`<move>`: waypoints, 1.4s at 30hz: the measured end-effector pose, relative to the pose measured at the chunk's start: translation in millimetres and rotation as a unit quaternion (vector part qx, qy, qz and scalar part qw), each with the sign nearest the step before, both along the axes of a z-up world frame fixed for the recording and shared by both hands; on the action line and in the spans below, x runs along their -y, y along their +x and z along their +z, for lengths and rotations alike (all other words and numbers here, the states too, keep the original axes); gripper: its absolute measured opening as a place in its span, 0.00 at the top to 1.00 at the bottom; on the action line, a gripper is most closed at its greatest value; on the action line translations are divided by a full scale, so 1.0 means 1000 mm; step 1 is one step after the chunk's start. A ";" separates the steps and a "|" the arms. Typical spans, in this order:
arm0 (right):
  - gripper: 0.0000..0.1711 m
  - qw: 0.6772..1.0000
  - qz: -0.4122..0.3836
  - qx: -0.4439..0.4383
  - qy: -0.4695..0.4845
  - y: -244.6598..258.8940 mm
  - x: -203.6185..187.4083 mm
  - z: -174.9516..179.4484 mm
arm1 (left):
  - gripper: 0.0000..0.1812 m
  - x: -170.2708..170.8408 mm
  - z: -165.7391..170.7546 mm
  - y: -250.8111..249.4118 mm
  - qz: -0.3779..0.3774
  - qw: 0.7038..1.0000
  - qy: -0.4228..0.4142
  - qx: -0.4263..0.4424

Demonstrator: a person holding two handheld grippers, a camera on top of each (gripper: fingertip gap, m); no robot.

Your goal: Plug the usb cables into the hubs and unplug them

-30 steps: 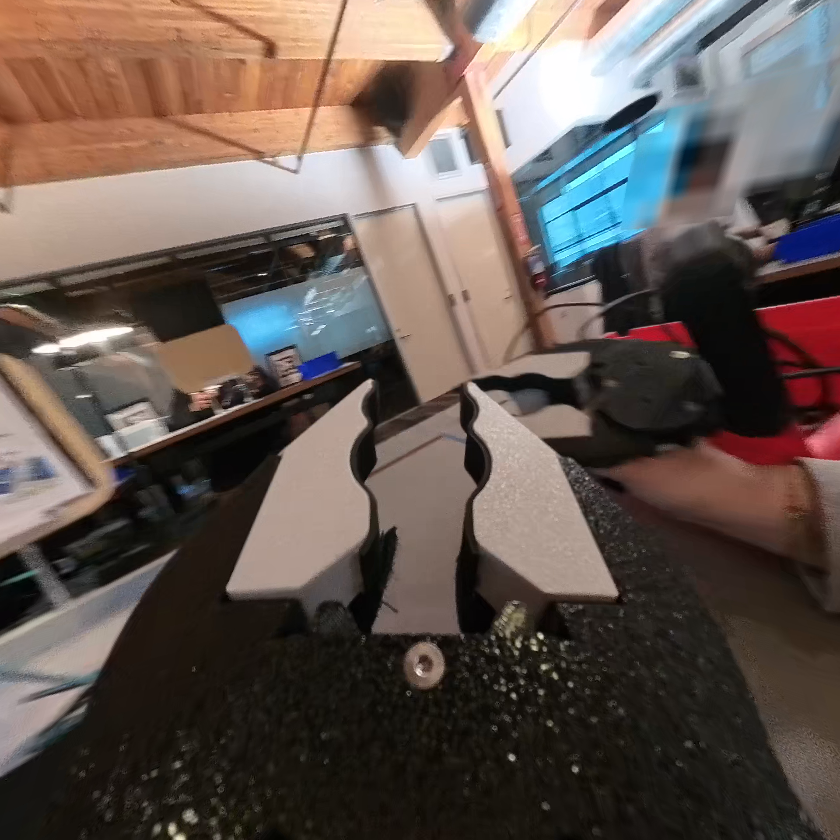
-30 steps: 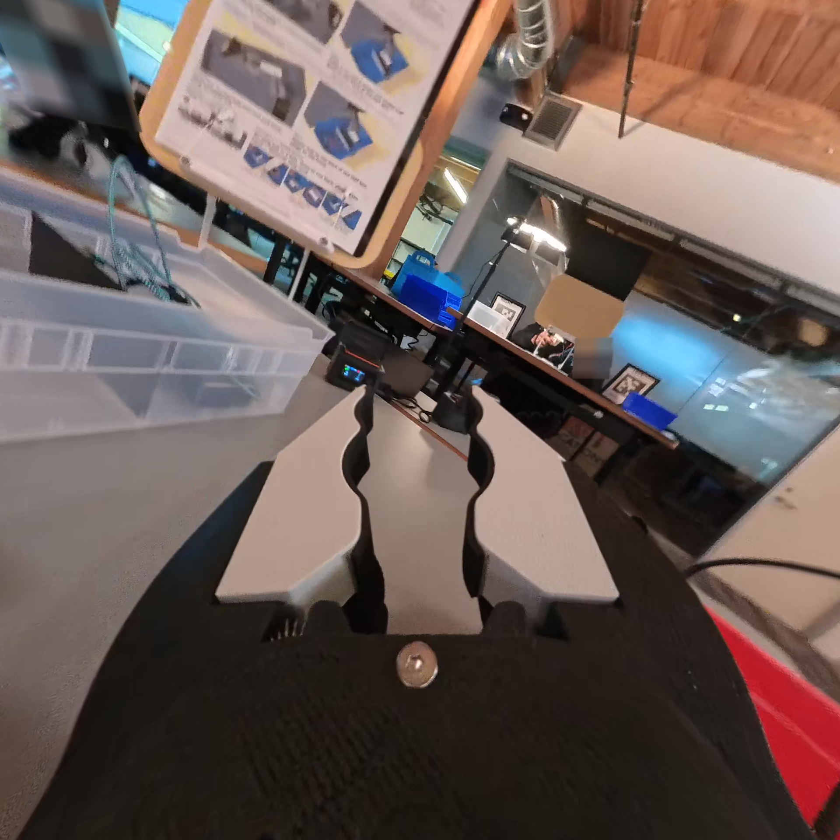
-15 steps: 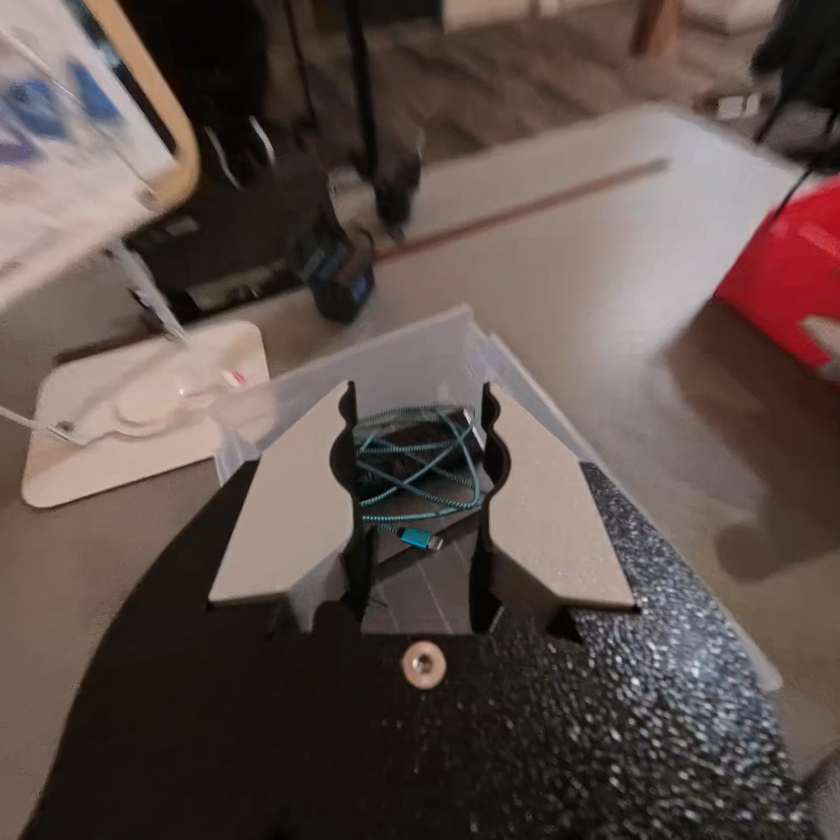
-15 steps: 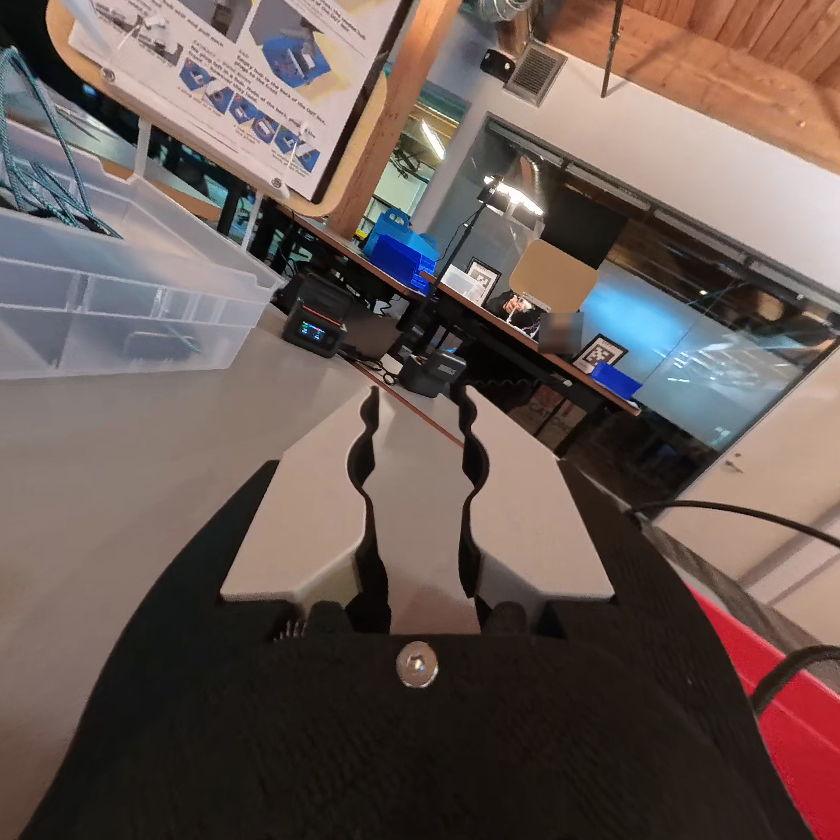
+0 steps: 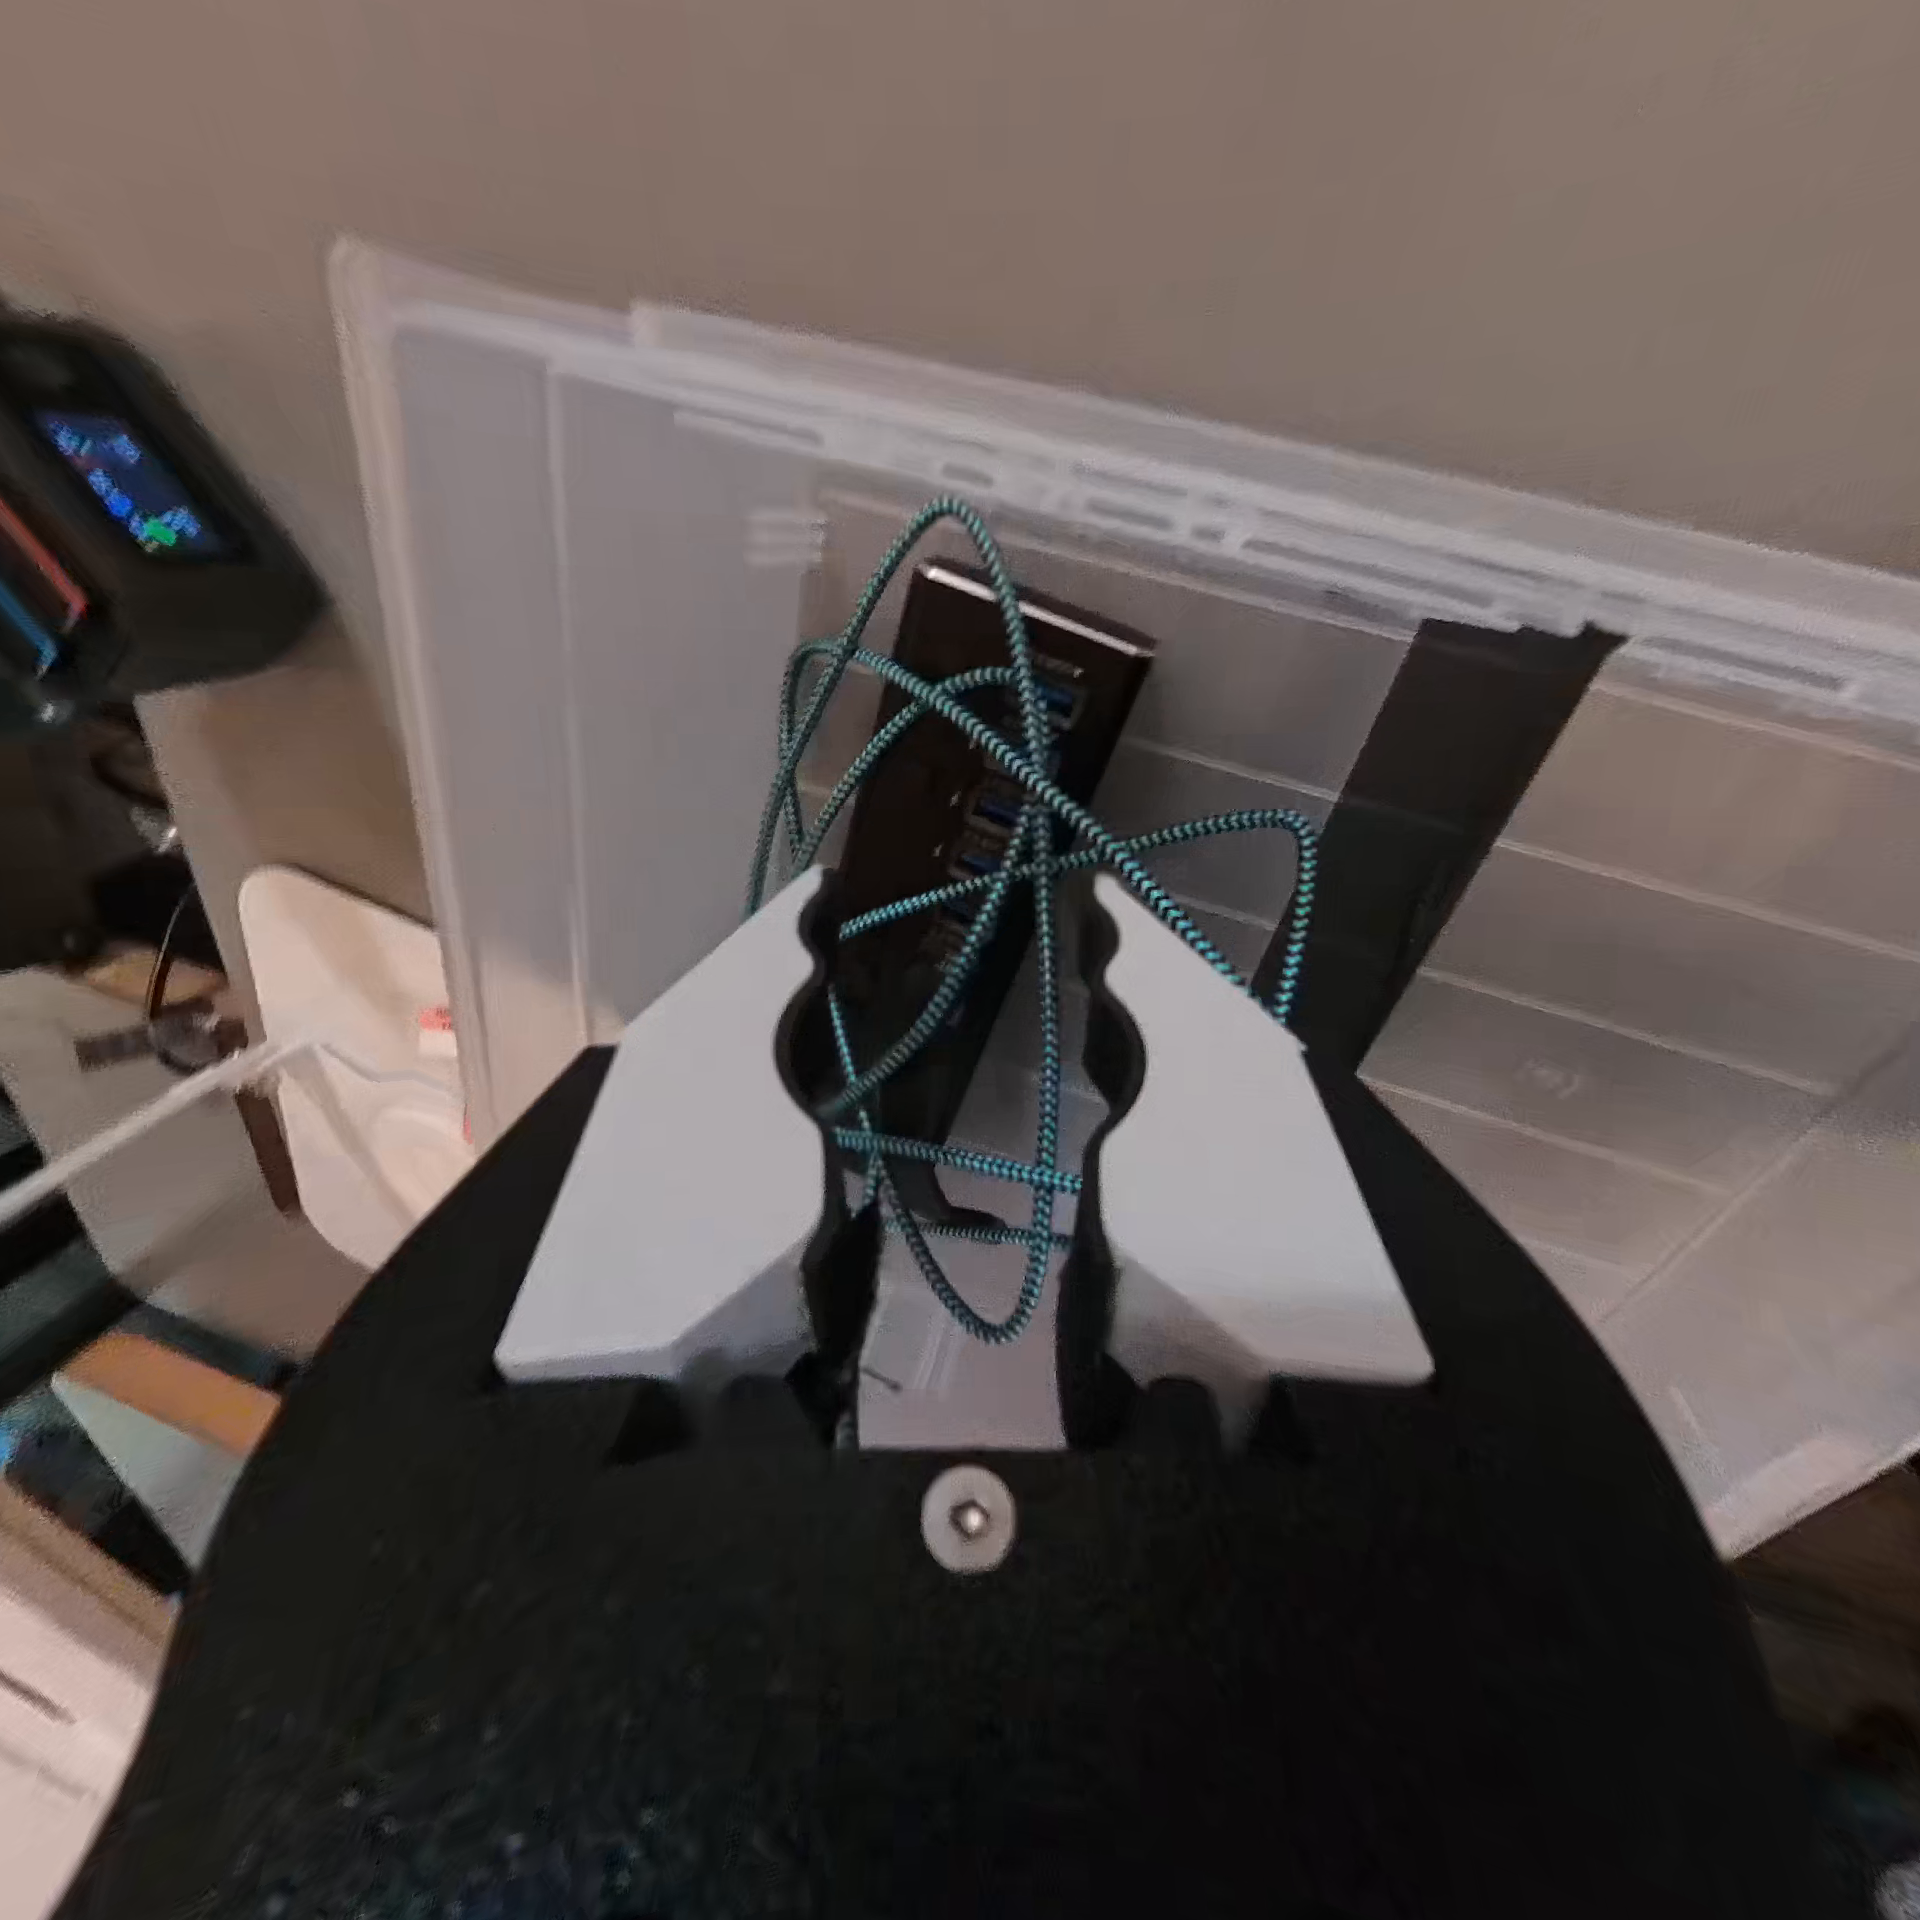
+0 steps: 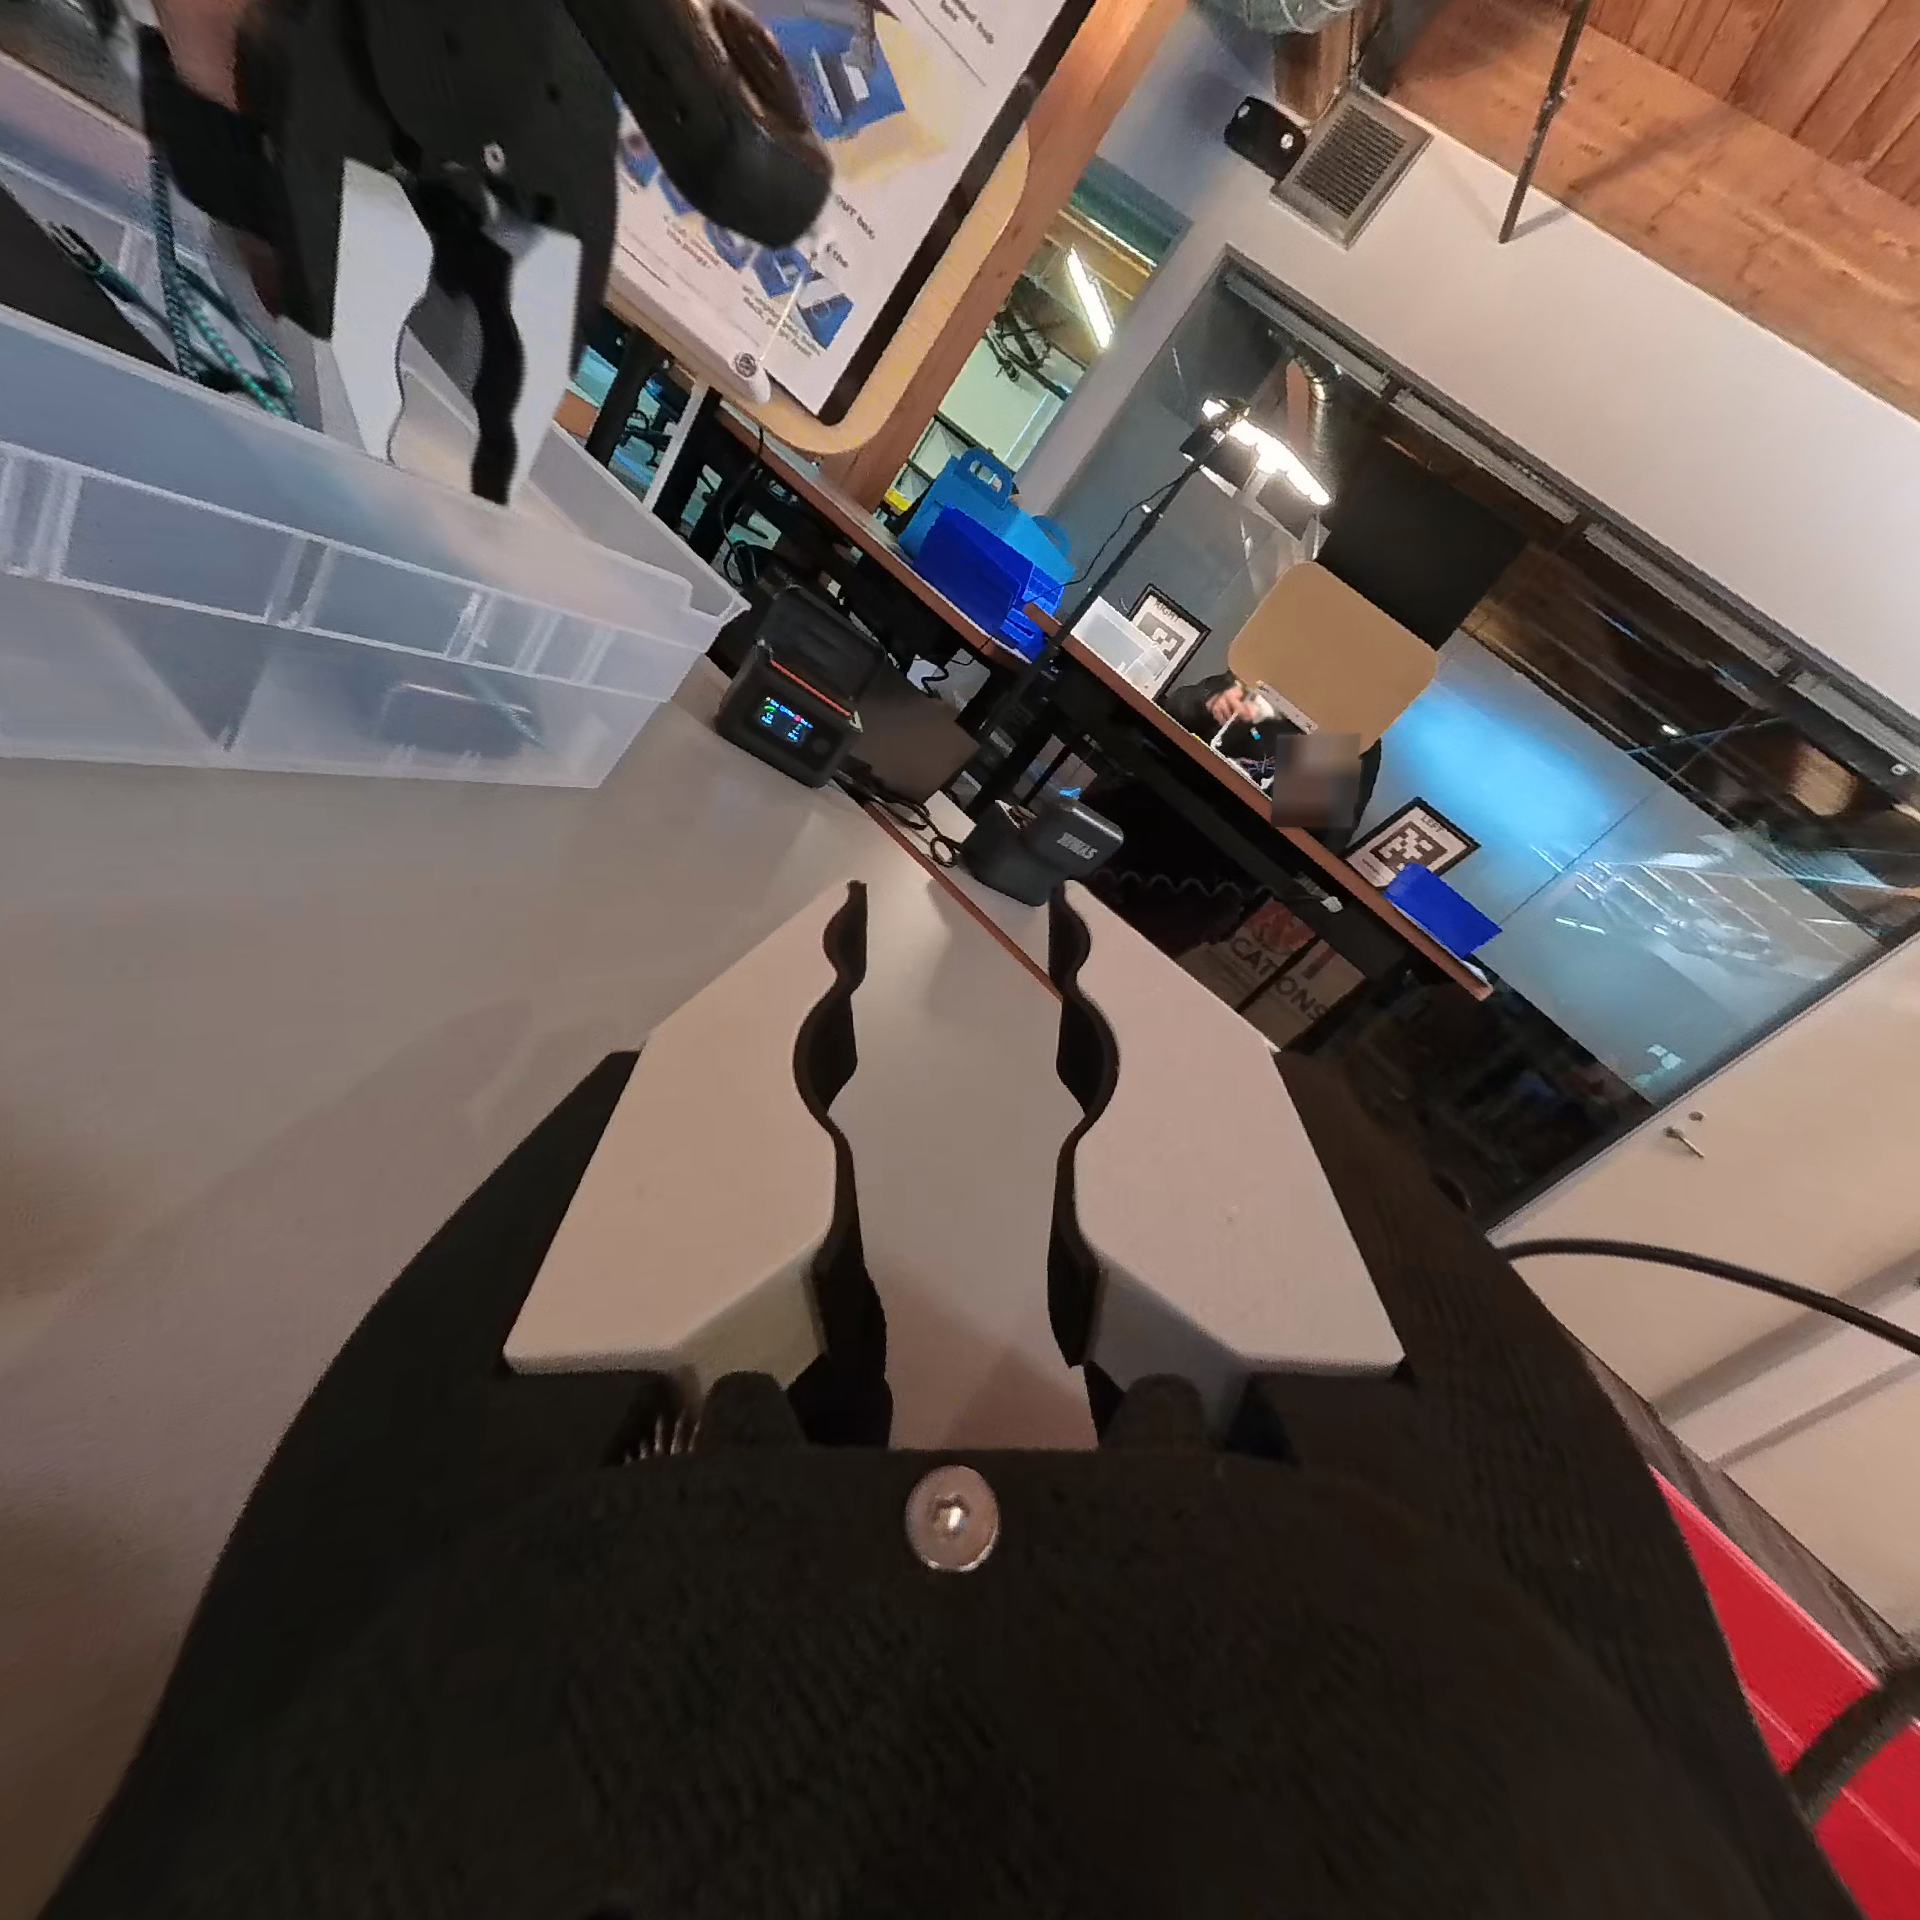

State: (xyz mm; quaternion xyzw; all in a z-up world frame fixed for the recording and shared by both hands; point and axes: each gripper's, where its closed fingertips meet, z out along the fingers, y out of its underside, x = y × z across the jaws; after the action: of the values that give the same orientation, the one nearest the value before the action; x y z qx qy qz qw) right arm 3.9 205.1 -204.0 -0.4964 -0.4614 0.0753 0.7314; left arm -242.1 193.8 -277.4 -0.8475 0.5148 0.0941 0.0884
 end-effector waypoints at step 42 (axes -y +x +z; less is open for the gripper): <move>0.80 0.997 0.042 0.055 -0.030 -0.024 0.009 -0.023 | 0.73 0.003 0.007 -0.023 -0.051 0.993 0.080 -0.075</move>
State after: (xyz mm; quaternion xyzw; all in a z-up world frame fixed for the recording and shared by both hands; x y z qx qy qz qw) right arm -20.2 195.8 -227.2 -0.5019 -0.5187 0.0920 0.6860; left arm -265.2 191.0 -270.7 -0.8008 0.5538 0.1933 0.1214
